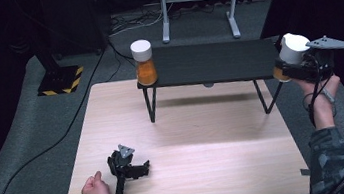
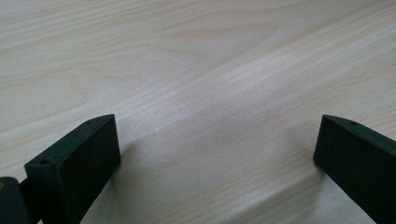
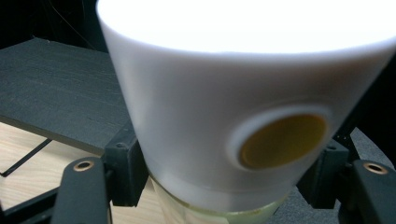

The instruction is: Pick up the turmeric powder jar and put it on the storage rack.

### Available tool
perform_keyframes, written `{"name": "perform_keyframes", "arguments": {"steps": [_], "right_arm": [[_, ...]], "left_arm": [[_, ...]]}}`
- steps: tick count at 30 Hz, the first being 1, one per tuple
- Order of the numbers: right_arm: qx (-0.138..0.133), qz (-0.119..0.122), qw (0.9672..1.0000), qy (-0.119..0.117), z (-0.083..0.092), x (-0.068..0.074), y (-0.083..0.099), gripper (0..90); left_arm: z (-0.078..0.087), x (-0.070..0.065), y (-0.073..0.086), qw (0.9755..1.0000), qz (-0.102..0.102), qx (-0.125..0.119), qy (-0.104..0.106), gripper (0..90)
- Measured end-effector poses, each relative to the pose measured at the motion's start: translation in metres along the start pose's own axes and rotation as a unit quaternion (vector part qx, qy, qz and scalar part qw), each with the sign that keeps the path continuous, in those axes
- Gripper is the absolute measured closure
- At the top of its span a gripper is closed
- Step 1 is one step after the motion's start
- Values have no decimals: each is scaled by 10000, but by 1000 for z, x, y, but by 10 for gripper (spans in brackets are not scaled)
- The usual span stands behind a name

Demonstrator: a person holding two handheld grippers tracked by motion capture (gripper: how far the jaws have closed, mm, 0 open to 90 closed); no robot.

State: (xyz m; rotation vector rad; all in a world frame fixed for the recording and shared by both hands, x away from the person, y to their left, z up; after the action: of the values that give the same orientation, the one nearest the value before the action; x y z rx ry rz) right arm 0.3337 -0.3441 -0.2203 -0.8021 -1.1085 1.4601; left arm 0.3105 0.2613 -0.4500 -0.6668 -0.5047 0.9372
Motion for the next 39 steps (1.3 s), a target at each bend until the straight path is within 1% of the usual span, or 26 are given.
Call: {"name": "perform_keyframes", "arguments": {"steps": [12, 26, 34, 39], "right_arm": [[-19, -76, 10000, -18, -8, -1, -9, 298], [74, -148, 9999, 13, -23, -2, -16, 297], [169, -70, 9998, 43, -31, 2, -19, 298], [217, -76, 9997, 14, -38, 4, -19, 297]], "left_arm": [[0, 0, 0, 10000, -1, 0, 0, 0], [0, 0, 0, 10000, -1, 1, 0, 0], [0, 0, 0, 10000, -2, 2, 0, 0], [0, 0, 0, 10000, 0, 0, 0, 0]]}}
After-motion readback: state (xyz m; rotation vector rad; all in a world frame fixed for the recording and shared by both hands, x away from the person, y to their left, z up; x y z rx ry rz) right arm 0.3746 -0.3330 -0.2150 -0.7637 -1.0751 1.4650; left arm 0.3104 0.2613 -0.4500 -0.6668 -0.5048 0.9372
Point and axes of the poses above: each handheld gripper's, and its own axes: z roughly backward along the jaws, y roughly out of its underside, x roughly to its left, the point moved 2 cm from there along -z, roughly forward along the jaws, and after that the axes turned 9 degrees about -z, right-handed, at the moved point
